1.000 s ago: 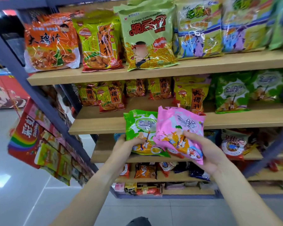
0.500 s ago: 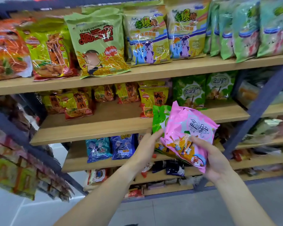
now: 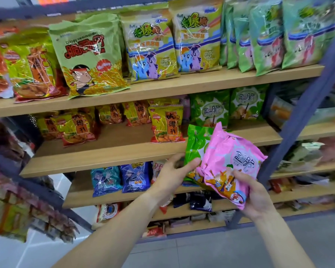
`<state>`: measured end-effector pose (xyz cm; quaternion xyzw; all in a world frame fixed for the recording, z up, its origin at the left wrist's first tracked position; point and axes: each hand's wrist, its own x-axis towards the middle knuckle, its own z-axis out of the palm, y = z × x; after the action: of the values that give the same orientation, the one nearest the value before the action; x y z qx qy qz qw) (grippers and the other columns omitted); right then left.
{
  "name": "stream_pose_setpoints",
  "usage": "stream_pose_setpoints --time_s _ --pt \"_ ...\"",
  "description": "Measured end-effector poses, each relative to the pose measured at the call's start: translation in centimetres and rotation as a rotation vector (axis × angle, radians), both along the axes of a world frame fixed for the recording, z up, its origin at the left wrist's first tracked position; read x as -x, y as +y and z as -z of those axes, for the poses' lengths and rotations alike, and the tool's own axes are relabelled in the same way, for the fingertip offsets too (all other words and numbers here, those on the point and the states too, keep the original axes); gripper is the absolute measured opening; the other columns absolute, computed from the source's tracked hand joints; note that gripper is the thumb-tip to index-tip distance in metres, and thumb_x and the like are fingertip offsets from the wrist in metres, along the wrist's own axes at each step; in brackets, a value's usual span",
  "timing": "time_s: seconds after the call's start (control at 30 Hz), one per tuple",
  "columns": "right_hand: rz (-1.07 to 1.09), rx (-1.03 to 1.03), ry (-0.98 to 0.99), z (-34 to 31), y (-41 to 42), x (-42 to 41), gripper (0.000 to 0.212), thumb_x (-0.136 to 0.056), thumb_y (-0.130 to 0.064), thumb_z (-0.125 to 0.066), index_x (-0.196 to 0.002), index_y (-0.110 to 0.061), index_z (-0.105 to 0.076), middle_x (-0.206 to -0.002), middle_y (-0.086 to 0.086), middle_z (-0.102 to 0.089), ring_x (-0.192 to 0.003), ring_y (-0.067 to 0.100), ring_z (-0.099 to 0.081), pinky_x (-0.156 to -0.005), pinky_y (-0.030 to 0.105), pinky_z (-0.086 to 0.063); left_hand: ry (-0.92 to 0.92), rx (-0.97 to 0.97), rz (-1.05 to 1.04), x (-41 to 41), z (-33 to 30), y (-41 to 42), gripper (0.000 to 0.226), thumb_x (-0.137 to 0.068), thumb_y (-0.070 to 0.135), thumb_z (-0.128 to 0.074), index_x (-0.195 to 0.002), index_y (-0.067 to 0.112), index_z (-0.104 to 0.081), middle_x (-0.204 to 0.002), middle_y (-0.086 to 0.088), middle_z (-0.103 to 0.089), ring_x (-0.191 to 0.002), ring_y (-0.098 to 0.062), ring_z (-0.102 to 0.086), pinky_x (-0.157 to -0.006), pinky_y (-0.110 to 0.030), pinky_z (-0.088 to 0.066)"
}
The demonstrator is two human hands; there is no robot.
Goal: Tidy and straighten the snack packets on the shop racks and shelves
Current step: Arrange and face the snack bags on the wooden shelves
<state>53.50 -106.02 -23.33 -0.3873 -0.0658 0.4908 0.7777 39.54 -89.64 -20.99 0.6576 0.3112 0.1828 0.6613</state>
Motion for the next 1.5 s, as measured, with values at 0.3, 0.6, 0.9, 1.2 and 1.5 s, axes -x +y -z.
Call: stream_pose_setpoints --time_s 0.3,0.6,0.9,1.2,1.5 --pt "0.060 0.003 -0.115 -0.4 -0.7 -3.4 0.059 -0.070 -0.005 -0.072 -0.127 -0.004 -0.059 -0.095 0.015 -0.077 -0.079 0.031 -0.076 -0.058 0.046 -0.062 0.099 -0.117 0.111 -3.8 0.0 1.6 0.067 -0.076 0.055 -0.086 -0.131 0.026 -0.061 -0.125 0.002 -0.073 -0.119 -0.020 -0.068 -0.106 -0.039 -0.053" --pt "0.364 0.005 -0.329 -0.6 -6.2 -11.5 0.060 -0.075 0.007 -0.061 -0.134 -0.006 -0.059 -0.114 0.014 -0.074 -0.092 0.028 -0.075 -0.073 0.046 -0.063 0.055 -0.300 0.022 -17.2 -1.0 -1.9 0.069 -0.102 0.037 -0.063 -0.158 0.011 -0.032 -0.152 -0.007 -0.049 -0.144 -0.020 -0.043 -0.118 -0.032 -0.034" --pt "0.408 0.183 -0.520 1.1 -7.6 -16.1 0.065 -0.066 0.008 -0.078 -0.128 0.004 -0.061 -0.113 0.019 -0.075 -0.091 0.030 -0.076 -0.072 0.040 -0.064 0.116 -0.388 -0.031 -26.3 -0.5 -1.9 0.031 -0.108 0.032 -0.051 -0.101 0.003 -0.045 -0.084 -0.009 -0.050 -0.084 -0.025 -0.049 -0.069 -0.038 -0.036" --pt "0.203 0.285 -0.633 2.2 -4.8 -20.7 0.067 -0.058 0.003 -0.087 -0.121 -0.009 -0.065 -0.107 0.009 -0.078 -0.097 0.028 -0.076 -0.078 0.036 -0.063 0.040 -0.583 -0.038 -28.5 0.6 -1.9 0.061 -0.103 0.020 -0.060 -0.152 0.009 -0.026 -0.114 -0.014 -0.068 -0.100 -0.031 -0.067 -0.081 -0.037 -0.053" --pt "-0.044 0.349 -0.578 0.0 -2.5 -24.1 0.067 -0.054 0.005 -0.088 -0.117 -0.004 -0.067 -0.108 0.020 -0.076 -0.090 0.033 -0.076 -0.074 0.041 -0.064 0.289 -0.944 -0.075 -28.3 -0.2 -0.1 0.062 -0.101 0.010 -0.056 -0.156 0.003 -0.030 -0.144 -0.030 -0.052 -0.119 -0.045 -0.059 -0.092 -0.044 -0.047"
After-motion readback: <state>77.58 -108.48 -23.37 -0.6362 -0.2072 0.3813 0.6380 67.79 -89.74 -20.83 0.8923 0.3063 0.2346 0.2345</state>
